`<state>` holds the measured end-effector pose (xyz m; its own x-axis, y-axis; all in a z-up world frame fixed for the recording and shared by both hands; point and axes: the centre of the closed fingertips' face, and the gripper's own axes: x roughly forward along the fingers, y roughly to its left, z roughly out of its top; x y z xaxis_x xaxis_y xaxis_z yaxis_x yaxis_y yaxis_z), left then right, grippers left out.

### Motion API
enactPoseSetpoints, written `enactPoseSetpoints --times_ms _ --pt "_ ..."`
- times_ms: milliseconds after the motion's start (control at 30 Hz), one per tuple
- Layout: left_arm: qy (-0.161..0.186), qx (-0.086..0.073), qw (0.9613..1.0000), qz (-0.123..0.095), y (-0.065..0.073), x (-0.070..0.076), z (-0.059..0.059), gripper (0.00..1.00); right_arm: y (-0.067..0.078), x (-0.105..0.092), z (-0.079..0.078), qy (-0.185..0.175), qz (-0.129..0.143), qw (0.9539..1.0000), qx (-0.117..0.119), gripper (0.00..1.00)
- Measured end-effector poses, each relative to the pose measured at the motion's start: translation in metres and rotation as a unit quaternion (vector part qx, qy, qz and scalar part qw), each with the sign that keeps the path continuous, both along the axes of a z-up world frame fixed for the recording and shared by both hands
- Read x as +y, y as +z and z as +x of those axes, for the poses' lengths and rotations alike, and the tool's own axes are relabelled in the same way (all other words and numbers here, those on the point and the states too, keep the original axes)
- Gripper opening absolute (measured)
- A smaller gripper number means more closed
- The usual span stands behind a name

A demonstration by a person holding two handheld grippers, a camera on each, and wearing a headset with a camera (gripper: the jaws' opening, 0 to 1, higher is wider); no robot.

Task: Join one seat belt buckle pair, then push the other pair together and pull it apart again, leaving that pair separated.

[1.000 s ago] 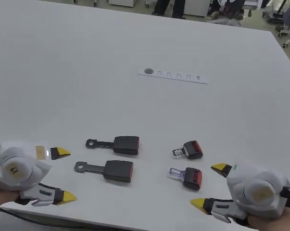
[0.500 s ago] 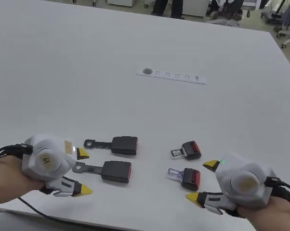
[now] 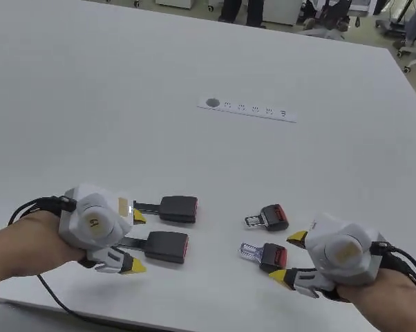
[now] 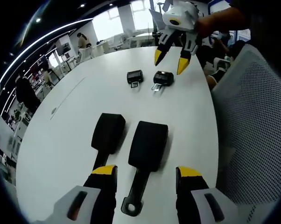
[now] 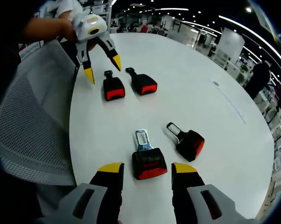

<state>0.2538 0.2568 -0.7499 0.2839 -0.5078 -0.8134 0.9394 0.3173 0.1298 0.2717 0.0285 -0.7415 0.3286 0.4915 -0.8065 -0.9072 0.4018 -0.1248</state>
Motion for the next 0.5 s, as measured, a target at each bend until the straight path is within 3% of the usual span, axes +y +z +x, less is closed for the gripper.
enactPoseSetpoints --times_ms 100,500 --pt "-0.007 0.004 1.0000 0.004 -0.004 0.002 0.004 0.48 0.000 0.001 0.002 0.007 -0.001 1.0000 0.004 0.39" --pt "-0.046 0.020 0.9986 0.017 -0.012 -0.016 0.005 0.42 -0.018 0.002 0.006 0.051 -0.030 0.9977 0.034 0.37"
